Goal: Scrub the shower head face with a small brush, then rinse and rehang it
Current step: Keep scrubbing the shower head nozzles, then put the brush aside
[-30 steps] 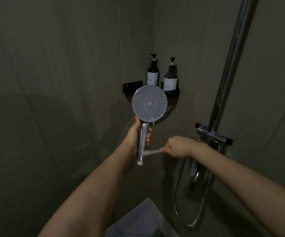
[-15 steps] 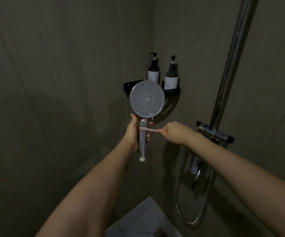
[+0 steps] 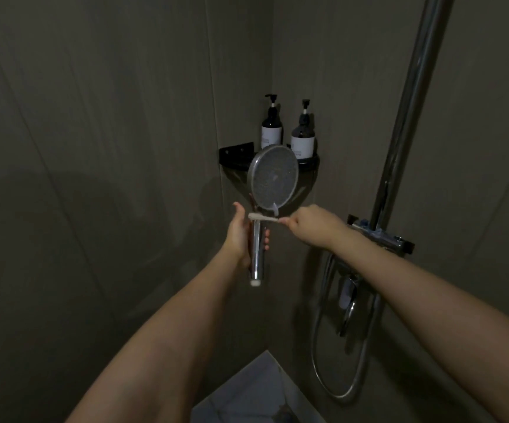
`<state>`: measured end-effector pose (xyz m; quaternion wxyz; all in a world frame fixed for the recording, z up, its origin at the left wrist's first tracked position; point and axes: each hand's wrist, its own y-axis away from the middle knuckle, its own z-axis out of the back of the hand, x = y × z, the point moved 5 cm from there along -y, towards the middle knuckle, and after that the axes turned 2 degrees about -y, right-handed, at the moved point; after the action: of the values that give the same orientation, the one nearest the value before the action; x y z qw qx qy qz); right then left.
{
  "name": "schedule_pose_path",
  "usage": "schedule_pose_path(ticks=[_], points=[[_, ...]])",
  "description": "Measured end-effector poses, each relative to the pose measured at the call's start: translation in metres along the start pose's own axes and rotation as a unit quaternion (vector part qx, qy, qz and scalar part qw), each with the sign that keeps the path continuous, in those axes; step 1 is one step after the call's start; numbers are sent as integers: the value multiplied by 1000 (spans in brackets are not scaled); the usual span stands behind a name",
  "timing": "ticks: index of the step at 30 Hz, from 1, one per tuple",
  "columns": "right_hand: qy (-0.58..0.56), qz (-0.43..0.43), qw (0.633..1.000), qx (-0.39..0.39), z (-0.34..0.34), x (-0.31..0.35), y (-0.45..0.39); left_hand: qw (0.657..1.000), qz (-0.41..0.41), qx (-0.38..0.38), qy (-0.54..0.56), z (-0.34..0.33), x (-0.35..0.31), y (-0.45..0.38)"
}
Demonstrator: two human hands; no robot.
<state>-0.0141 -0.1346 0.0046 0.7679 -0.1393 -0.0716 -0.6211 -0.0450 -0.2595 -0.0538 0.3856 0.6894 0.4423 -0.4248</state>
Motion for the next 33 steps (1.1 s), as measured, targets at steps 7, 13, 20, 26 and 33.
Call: schedule_pose_path(ticks=[7,13,20,26,33], points=[[101,52,966,230,-54,1,32,998,-10,-17,56,15,3,-7],[53,59,983,166,-44,3,23,997,-18,-31,61,11,-1,-3],[69,27,987,146,-39,-13,17,995,-42,-64,64,11,-10,-3],[109,-11,985,135,-19,-49,24,996,-45,-79,8,38,-9,-2],[127,71,978,147,-42,2,19,998,-19,-57,11,27,1,-3]])
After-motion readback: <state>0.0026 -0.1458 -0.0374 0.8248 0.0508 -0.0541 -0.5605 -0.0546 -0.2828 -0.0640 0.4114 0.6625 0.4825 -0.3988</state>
